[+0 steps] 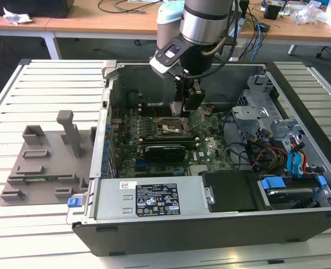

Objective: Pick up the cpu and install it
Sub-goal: 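Place the cpu into insertion slot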

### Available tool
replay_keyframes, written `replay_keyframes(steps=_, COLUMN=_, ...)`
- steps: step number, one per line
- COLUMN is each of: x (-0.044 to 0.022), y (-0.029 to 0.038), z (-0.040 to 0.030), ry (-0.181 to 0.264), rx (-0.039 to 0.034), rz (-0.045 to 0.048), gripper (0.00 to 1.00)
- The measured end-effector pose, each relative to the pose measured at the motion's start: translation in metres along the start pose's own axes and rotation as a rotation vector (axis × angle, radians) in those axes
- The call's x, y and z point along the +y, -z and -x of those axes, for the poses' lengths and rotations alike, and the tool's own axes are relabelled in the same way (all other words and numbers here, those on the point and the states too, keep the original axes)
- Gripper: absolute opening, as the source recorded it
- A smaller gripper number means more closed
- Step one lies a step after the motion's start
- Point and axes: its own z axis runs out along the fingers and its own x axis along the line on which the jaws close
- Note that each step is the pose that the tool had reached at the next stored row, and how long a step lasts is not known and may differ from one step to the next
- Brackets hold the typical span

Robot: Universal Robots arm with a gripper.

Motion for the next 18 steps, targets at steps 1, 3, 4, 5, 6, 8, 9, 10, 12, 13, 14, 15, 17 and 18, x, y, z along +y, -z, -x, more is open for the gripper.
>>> replay_keyframes(steps=1, x=0.0000, y=0.0000, z=0.0000, ry=-0.015, rx=0.0013, rz=-0.0003, gripper=0.55)
replay_keyframes(steps=3, x=0.0000, y=-0.0001, z=0.0000, ry=-0.028, rx=0.0021, rz=-0.0004, gripper=0.55)
replay_keyframes(steps=4, x=0.0000, y=0.0000, z=0.0000, ry=-0.028, rx=0.0021, rz=-0.0005, gripper=0.55)
replay_keyframes(steps=5, x=0.0000, y=0.0000, z=0.0000, ry=-0.028, rx=0.0020, rz=-0.0005, gripper=0.55)
replay_keyframes(steps=6, x=0.0000, y=-0.0001, z=0.0000, ry=-0.028, rx=0.0021, rz=-0.0005, gripper=0.55)
replay_keyframes(steps=8, x=0.0001, y=-0.0013, z=0.0000, ry=-0.028, rx=0.0022, rz=-0.0004, gripper=0.55)
replay_keyframes(steps=9, x=0.0002, y=-0.0022, z=0.0000, ry=-0.028, rx=0.0020, rz=-0.0005, gripper=0.55)
replay_keyframes(steps=10, x=0.0002, y=-0.0028, z=0.0000, ry=-0.028, rx=0.0021, rz=-0.0005, gripper=0.55)
replay_keyframes(steps=12, x=0.0004, y=-0.0053, z=-0.0001, ry=-0.028, rx=0.0021, rz=-0.0005, gripper=0.55)
replay_keyframes(steps=13, x=0.0006, y=-0.0071, z=-0.0001, ry=-0.028, rx=0.0022, rz=-0.0004, gripper=0.55)
replay_keyframes(steps=14, x=0.0007, y=-0.0087, z=-0.0001, ry=-0.028, rx=0.0021, rz=-0.0005, gripper=0.55)
replay_keyframes(steps=15, x=0.0008, y=-0.0101, z=-0.0001, ry=-0.028, rx=0.0020, rz=-0.0005, gripper=0.55)
replay_keyframes(steps=17, x=0.0010, y=-0.0121, z=-0.0001, ry=-0.028, rx=0.0021, rz=-0.0005, gripper=0.55)
replay_keyframes(steps=18, x=0.0011, y=-0.0129, z=-0.0002, ry=-0.028, rx=0.0021, rz=-0.0005, gripper=0.55)
